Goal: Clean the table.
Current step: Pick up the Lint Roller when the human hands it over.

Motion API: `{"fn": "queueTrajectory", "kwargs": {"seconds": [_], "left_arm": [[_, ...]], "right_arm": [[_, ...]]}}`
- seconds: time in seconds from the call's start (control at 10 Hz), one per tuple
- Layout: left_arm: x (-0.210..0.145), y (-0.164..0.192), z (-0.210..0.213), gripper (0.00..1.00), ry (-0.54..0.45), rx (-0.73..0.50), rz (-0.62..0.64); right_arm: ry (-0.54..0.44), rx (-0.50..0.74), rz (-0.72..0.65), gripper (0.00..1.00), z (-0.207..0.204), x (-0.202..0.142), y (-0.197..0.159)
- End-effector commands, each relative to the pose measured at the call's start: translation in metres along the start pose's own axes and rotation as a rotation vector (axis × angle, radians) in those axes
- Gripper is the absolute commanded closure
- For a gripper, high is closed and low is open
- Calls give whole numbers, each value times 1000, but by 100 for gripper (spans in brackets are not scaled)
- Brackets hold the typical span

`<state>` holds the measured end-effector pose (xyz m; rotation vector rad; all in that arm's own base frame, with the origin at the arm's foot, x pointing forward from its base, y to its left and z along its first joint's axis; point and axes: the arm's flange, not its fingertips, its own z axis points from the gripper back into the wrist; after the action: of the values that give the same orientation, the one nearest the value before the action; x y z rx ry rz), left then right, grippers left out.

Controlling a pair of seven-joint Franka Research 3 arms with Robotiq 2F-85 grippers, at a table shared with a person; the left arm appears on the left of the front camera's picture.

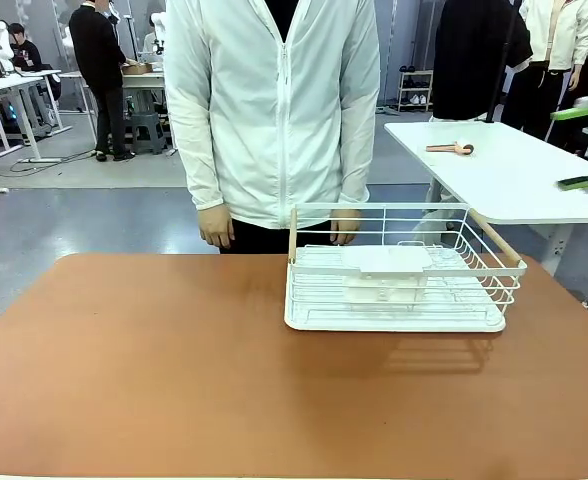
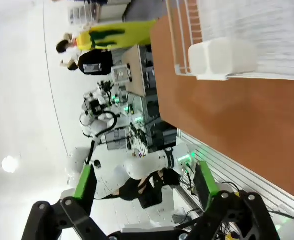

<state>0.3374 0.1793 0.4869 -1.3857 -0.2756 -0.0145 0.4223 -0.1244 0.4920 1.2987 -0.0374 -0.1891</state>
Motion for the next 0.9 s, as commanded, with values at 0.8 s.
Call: {"fn": "queueTrajectory", "kwargs": {"seconds": [0.8], "left_arm": [[-28,8,104,0,-175,50,55]], "right_arm": [[-112,29,2,0,104,12,-37]]}}
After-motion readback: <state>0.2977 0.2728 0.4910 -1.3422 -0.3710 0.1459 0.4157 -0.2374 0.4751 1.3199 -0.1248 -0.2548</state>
